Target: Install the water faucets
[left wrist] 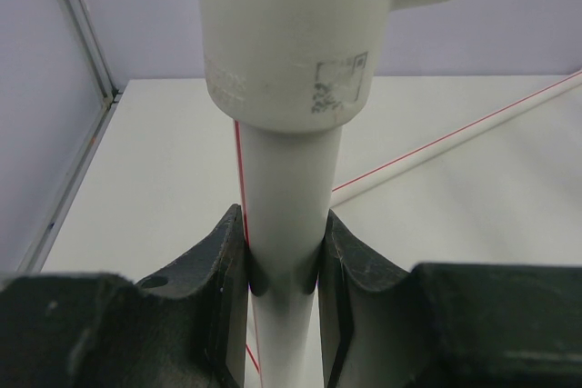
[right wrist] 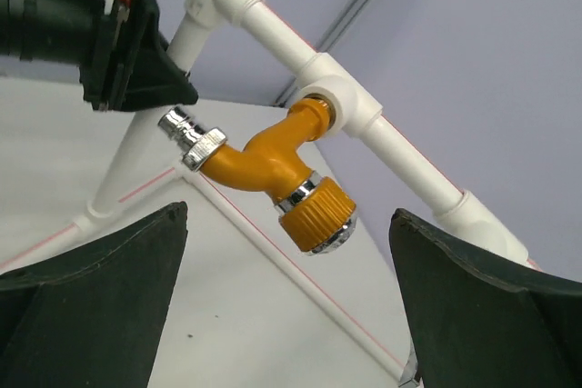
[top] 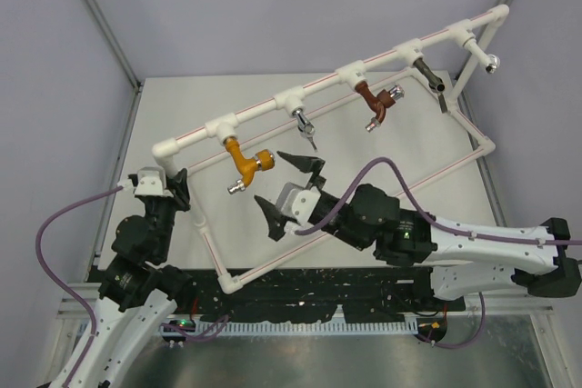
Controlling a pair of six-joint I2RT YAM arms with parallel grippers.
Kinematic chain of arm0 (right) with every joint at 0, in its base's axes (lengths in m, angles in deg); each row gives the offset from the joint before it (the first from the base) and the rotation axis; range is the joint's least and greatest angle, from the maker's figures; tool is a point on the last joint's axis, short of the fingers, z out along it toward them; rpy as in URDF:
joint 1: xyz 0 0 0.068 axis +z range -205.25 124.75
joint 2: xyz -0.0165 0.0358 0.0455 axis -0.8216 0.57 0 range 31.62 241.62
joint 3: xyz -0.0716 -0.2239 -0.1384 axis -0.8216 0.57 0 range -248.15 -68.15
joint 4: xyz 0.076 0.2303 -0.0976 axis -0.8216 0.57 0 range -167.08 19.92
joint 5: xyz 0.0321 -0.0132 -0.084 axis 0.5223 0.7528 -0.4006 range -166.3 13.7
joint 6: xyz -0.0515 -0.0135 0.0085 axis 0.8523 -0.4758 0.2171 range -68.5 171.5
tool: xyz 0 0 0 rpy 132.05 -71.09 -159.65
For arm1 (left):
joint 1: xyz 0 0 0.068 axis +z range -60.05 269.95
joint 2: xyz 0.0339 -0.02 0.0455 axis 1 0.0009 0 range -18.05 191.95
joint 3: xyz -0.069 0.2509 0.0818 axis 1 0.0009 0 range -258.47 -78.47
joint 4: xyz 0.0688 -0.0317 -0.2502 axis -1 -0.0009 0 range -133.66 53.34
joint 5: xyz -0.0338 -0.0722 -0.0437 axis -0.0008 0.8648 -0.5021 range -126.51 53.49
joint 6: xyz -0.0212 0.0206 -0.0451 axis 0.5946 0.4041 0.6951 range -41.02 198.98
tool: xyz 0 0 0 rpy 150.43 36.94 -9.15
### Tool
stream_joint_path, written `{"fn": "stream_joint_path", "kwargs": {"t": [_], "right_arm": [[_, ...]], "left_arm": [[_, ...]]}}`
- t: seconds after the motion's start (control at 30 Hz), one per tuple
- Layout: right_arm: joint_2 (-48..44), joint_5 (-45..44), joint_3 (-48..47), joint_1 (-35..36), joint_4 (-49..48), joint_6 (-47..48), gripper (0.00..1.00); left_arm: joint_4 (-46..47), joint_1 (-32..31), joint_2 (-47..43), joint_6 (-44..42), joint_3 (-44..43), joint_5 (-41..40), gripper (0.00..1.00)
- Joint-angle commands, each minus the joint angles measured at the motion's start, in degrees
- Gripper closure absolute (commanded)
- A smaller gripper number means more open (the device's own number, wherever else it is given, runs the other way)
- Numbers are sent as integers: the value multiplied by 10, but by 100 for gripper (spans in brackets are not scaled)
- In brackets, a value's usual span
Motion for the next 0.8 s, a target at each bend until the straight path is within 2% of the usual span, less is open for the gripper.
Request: {"fn": "stream_joint_path", "kwargs": {"t": [0.0,0.1,0.23,0.37,0.57,0.6,0.63,0.7,0.73,0.77], "right_arm": [[22,-40,-33,36,31,252,4],[56,-79,-54,52,33,309,3],[94,-119,-46,61,-57,383,0],[138,-140,-59,61,-114,440,7],[187,-164,-83,58,-158,447,30],[197,-170,-85,57,-166,446,41],[204,-180,-86,56,-181,441,46],[217,-197,-101,55,-182,415,65],[224,-210,-108,56,-174,401,68],[225,-212,-122,55,-158,358,76]], "left_arm": [[-4,-6,4,4,-10,36,100],[-5,-6,7,4,-11,36,100],[-5,-6,8,4,-11,36,100],[-7,-6,9,3,-10,34,100],[-6,-6,12,2,-9,32,100],[-7,-6,12,2,-9,33,100],[-6,-6,12,3,-9,34,100],[-6,-6,12,2,-10,34,100],[-6,-6,14,2,-10,34,100],[-6,-6,15,2,-9,34,100]]}}
